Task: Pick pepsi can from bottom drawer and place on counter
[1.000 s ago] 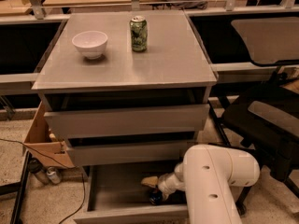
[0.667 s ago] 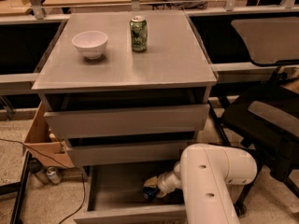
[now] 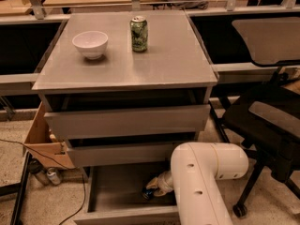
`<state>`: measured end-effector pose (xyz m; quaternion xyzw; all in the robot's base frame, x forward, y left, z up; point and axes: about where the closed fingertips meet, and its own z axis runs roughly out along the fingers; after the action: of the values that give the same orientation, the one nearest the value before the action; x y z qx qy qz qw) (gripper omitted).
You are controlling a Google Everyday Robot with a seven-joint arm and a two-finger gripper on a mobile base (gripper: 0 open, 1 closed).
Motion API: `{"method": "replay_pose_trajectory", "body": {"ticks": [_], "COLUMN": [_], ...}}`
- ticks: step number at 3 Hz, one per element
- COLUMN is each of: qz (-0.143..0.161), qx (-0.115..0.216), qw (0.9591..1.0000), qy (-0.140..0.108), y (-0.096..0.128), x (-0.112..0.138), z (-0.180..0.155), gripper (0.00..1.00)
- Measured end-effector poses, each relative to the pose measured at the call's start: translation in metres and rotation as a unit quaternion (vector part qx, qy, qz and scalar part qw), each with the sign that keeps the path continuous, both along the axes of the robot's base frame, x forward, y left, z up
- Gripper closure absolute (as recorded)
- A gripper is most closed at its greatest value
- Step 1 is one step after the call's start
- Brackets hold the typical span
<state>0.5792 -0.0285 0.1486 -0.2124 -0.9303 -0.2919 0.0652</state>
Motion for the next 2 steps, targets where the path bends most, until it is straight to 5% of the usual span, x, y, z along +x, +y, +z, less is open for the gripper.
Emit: {"method": "replay_pose_trajectory", "body": {"ticks": [2], "qz": [-0.003], "qx": [-0.005], "qw": [0.9997], "qy": [0.023], "y": [-0.0041], "x": [-0.0071], "z": [0.0037], "gripper": [0.02]}}
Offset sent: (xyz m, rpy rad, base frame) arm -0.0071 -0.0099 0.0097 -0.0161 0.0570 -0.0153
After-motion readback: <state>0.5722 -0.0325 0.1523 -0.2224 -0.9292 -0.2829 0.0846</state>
